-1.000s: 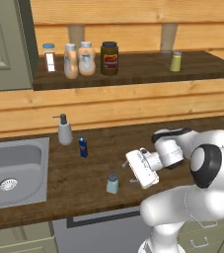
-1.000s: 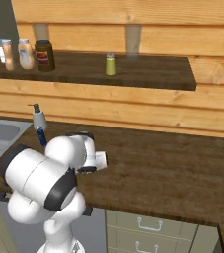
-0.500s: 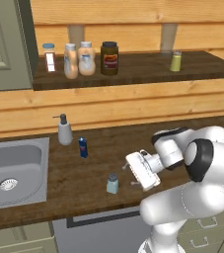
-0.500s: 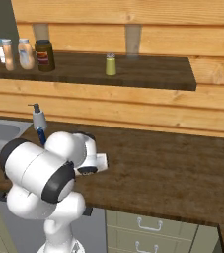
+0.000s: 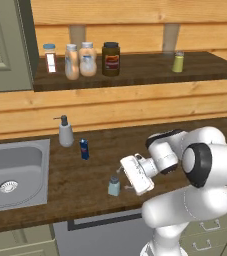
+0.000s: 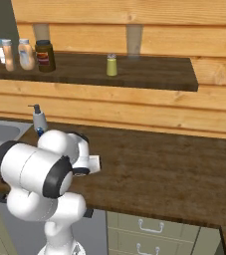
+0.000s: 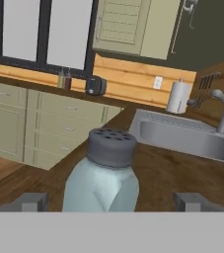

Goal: Put the shaker and condiment bottle from the counter next to their counterparts in the cabinet.

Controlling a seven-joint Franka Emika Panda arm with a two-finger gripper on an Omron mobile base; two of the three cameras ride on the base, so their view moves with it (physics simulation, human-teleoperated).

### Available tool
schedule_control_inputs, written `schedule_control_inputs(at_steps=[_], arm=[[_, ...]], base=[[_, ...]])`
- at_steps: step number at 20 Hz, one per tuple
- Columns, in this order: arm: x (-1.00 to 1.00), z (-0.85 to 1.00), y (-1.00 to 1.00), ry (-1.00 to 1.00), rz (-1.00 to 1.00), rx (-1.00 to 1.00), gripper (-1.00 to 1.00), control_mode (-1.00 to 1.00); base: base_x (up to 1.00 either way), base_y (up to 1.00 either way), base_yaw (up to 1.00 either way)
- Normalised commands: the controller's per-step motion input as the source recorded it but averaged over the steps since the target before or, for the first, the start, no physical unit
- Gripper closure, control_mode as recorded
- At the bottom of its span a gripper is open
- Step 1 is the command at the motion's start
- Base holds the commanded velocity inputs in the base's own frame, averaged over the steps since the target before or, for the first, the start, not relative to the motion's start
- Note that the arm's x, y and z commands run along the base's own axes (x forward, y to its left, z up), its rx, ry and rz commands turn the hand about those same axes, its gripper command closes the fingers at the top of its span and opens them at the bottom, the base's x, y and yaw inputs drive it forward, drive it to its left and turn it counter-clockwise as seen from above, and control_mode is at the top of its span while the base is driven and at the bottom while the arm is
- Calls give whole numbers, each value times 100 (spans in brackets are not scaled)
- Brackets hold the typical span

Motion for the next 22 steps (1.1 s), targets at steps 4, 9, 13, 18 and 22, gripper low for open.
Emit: schedule_control_inputs(at_steps=[4, 9, 13, 18, 22], arm=[[-8, -1, 0, 0, 0, 0, -100, -100], [-5, -2, -1, 0, 0, 0, -100, -100], [2, -3, 17, 0, 0, 0, -100, -100], [10, -2, 31, 0, 0, 0, -100, -100], [0, -3, 25, 0, 0, 0, -100, -100]], base=[[0, 0, 0], [0, 0, 0], [0, 0, 0], [0, 0, 0], [0, 0, 0]])
